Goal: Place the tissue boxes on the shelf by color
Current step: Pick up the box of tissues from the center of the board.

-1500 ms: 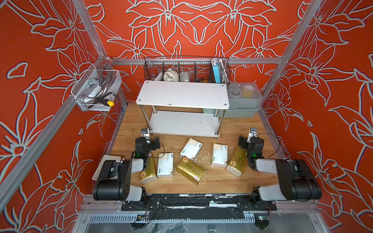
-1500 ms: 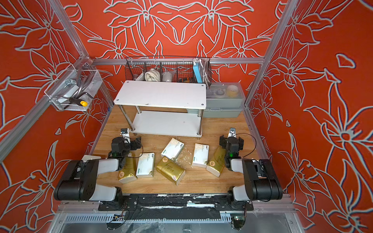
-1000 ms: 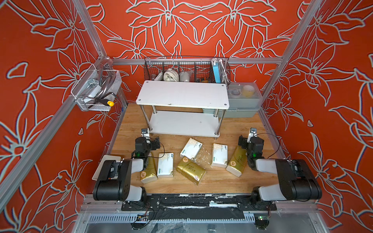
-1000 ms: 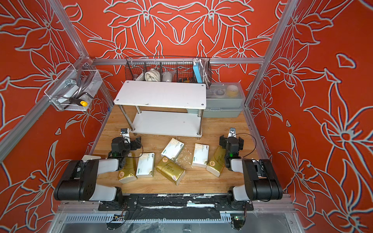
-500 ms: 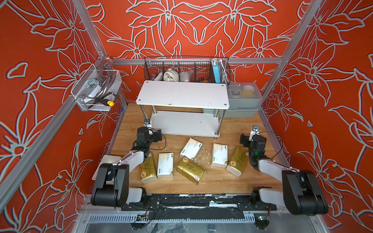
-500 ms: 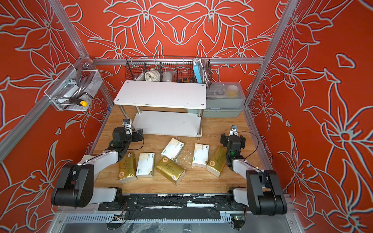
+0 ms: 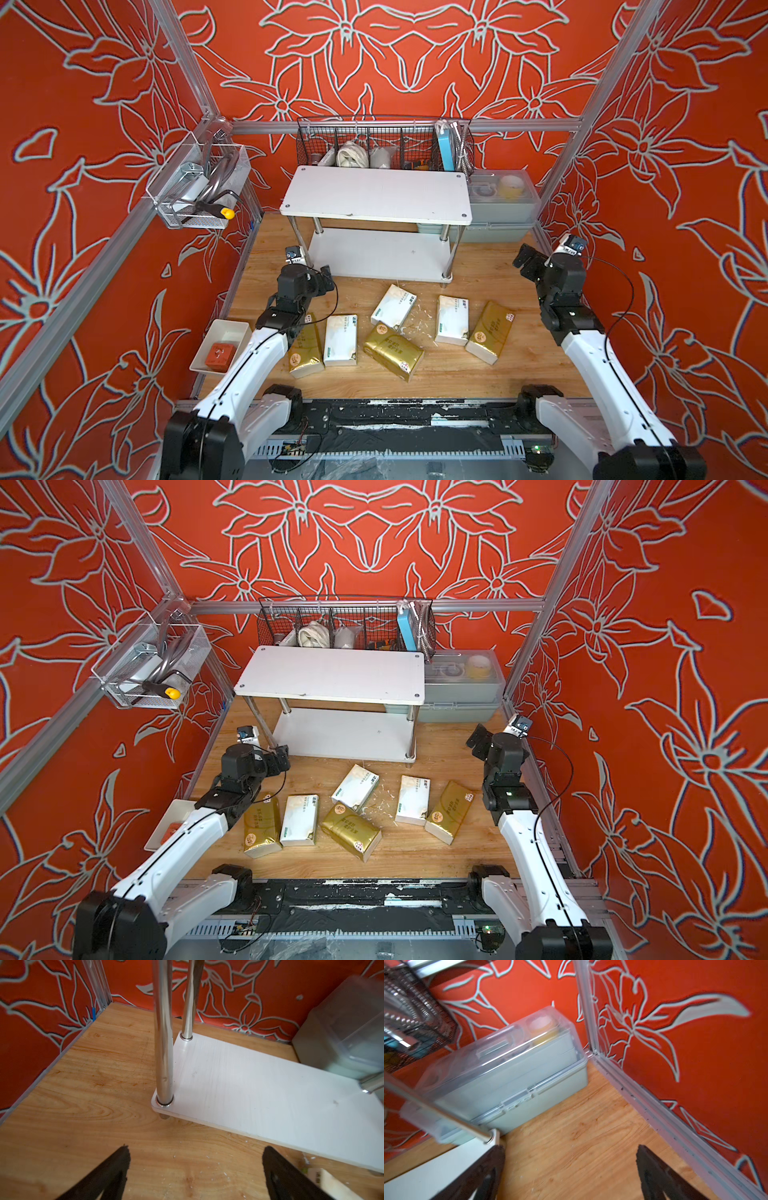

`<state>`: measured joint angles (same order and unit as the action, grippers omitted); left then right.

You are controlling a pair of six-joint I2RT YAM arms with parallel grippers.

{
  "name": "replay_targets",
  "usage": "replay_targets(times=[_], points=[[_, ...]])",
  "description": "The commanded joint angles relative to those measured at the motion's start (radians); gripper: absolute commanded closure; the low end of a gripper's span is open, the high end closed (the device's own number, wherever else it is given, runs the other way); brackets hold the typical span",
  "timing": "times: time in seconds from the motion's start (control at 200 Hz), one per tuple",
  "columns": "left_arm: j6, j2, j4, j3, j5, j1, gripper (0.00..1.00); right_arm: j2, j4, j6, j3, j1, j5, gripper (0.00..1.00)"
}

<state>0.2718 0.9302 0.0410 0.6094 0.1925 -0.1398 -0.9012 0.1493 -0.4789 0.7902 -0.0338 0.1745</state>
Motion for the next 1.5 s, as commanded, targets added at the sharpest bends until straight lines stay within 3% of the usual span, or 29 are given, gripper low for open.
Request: replay_targets(times=[0.0, 0.13, 0.37, 0.711, 0.991, 1.161, 1.341, 1.496], points=[[0.132, -0.094, 0.17, 0.001, 0.041, -0.036, 0.01, 0.019, 0.26, 0.011, 0.109, -0.011, -0.206, 0.02], [0.186, -0.191, 0.283, 0.012, 0.057, -0.084, 0.02, 0.039, 0.422, 0.041, 0.169, -0.064, -0.294, 0.03], [0.27, -0.264, 0.46, 0.054, -0.042, -0.139, 0.02, 0.132, 0.588, -0.002, 0.152, -0.225, -0.291, 0.03], [0.26, -0.213, 0.607, 0.117, -0.177, -0.154, 0.02, 0.2, 0.714, -0.032, 0.093, -0.375, -0.405, 0.03], [0.24, -0.147, 0.678, 0.166, -0.215, -0.158, 0.02, 0.18, 0.743, -0.016, 0.067, -0.511, -0.486, 0.04], [0.225, -0.106, 0.72, 0.188, -0.231, -0.161, 0.02, 0.132, 0.731, -0.049, 0.063, -0.67, -0.44, 0.04], [0.203, -0.081, 0.711, 0.192, -0.266, -0.161, 0.02, -0.011, 0.704, -0.055, 0.101, -0.935, -0.271, 0.04], [0.191, -0.065, 0.701, 0.188, -0.292, -0.16, 0.02, -0.175, 0.674, -0.047, 0.153, -1.101, -0.152, 0.04]])
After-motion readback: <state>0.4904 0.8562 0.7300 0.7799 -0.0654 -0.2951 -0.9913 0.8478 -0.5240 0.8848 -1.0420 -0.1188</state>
